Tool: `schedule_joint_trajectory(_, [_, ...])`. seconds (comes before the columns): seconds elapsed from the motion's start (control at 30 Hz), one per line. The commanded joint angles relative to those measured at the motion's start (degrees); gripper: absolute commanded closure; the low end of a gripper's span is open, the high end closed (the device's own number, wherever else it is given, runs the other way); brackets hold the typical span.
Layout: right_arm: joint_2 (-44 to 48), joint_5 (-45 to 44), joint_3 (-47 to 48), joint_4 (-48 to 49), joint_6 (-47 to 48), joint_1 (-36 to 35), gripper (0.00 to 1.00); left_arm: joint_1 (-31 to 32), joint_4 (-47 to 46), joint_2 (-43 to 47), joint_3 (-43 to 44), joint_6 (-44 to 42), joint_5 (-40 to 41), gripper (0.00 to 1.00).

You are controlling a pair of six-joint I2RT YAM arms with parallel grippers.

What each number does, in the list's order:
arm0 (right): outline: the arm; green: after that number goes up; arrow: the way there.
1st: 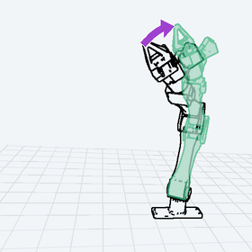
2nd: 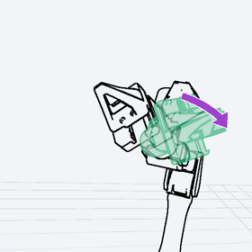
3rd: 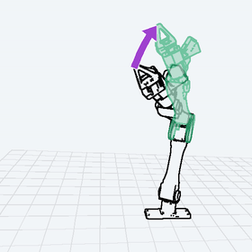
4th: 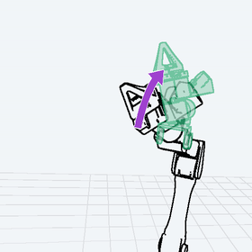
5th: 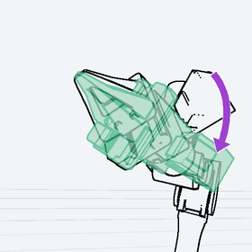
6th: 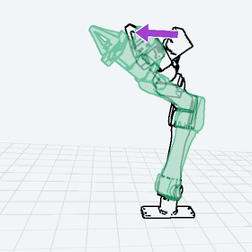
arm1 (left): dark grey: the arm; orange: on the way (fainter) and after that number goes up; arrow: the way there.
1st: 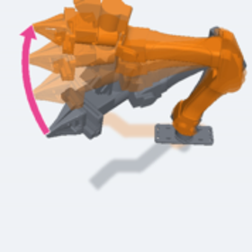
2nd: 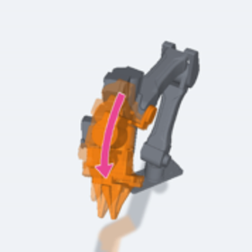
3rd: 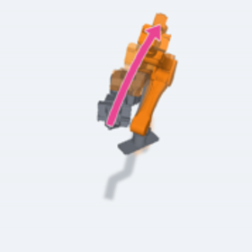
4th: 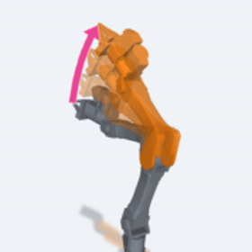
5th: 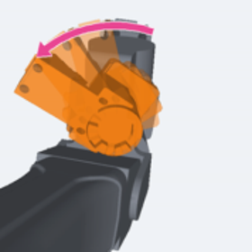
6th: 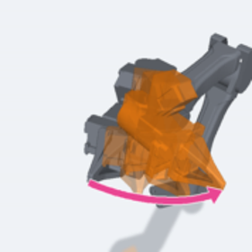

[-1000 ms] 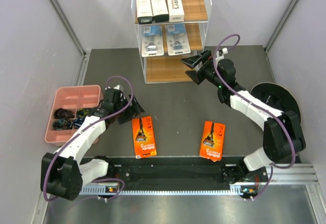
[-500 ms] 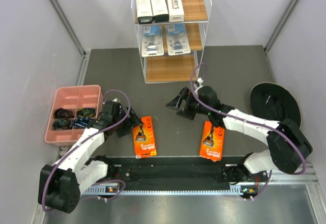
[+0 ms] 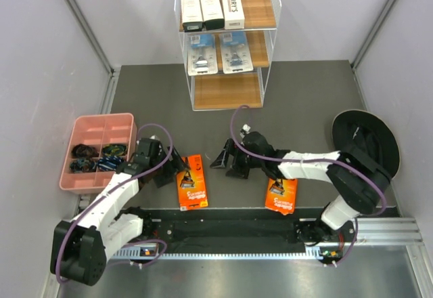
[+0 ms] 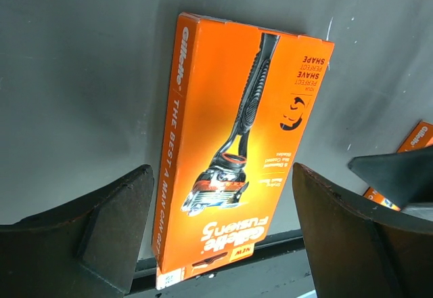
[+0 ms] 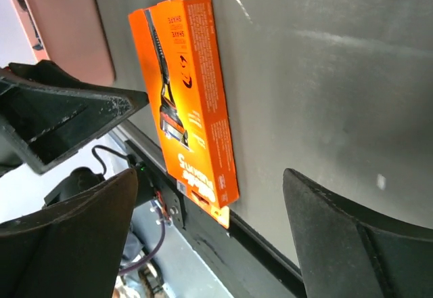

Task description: Place and organize the shaving razors onto the shelf

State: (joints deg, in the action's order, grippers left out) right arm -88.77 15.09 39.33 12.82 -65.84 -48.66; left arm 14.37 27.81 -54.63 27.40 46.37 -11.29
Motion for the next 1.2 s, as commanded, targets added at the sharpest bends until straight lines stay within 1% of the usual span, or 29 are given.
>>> schedule_joint_trajectory(0.0, [-4.47, 2.74, 5.05, 4.4, -0.69, -1.7, 0.15, -0.13, -2.93, -0.74, -1.2, 0.56, -1.8, 0.13])
schedule_joint_trajectory(0.13, [-8.51, 4.94, 5.05, 8.18, -3.23, -2.66, 0.22, -0.04, -5.75, -2.06, -2.7, 1.0, -3.56, 0.13])
schedule_joint_trajectory(0.33, [-13.88, 6.35, 6.72, 11.17, -4.64, -4.95, 0.26, 0.31, -11.46, -5.22, -5.51, 1.27, -9.0, 0.13])
schedule_joint_trajectory(0.47, [-17.04, 6.53, 8.04, 13.28, -6.13, -7.23, 0.29, 2.06, -14.97, -7.59, -6.74, 1.53, -12.26, 0.13])
schedule_joint_trajectory(0.63, [-20.47, 8.11, 8.22, 19.87, -9.65, -8.9, 0.34, 4.7, -21.56, -7.68, -8.76, 4.77, -15.86, 0.14])
schedule_joint_trajectory(0.7, [-20.3, 8.2, 7.26, 21.54, -10.61, -9.25, 0.37, 6.02, -22.71, -6.37, -9.55, 5.83, -16.57, 0.15])
schedule_joint_trajectory(0.83, [-17.67, 7.5, 4.71, 23.04, -11.06, -9.34, 0.39, 8.39, -23.51, -2.86, -10.35, 9.08, -16.92, 0.17])
schedule_joint_trajectory(1.17, [-8.53, 5.91, -1.18, 20.67, -10.53, -9.34, 0.4, 16.38, -15.52, 9.44, -10.7, 15.06, -16.04, 0.19])
